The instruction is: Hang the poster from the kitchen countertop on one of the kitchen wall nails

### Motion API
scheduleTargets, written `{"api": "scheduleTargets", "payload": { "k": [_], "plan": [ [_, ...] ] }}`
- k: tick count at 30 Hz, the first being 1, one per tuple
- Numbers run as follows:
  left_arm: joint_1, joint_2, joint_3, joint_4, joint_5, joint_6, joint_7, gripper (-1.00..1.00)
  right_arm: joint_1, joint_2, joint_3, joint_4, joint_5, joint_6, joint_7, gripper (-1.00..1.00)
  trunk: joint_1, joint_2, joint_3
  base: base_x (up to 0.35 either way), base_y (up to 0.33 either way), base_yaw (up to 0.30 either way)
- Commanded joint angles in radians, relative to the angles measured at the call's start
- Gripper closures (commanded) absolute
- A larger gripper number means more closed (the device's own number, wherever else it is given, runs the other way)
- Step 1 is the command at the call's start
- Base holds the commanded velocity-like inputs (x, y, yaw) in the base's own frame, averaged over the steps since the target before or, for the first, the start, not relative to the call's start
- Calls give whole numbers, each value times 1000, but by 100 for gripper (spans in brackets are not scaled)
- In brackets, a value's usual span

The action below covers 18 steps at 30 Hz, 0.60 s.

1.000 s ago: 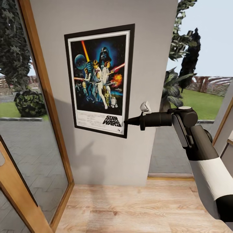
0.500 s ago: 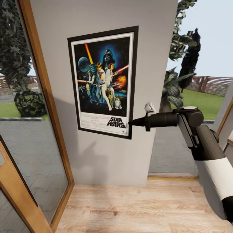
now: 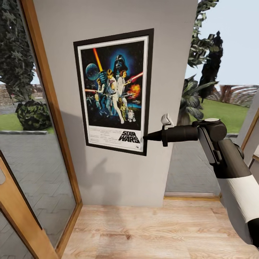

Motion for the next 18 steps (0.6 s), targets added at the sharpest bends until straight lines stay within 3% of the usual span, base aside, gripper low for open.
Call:
{"api": "scheduleTargets", "payload": {
  "k": [1, 18],
  "plan": [
    [0, -1, 5, -1, -4, -2, -7, -100, 0, -1, 1, 0, -5, 7, -1, 100, 0, -1, 0, 0, 0, 0],
    [0, -1, 5, -1, -4, -2, -7, -100, 0, 1, -3, 0, -7, 6, -2, 100, 0, -1, 0, 50, 0, 0]
  ]
}}
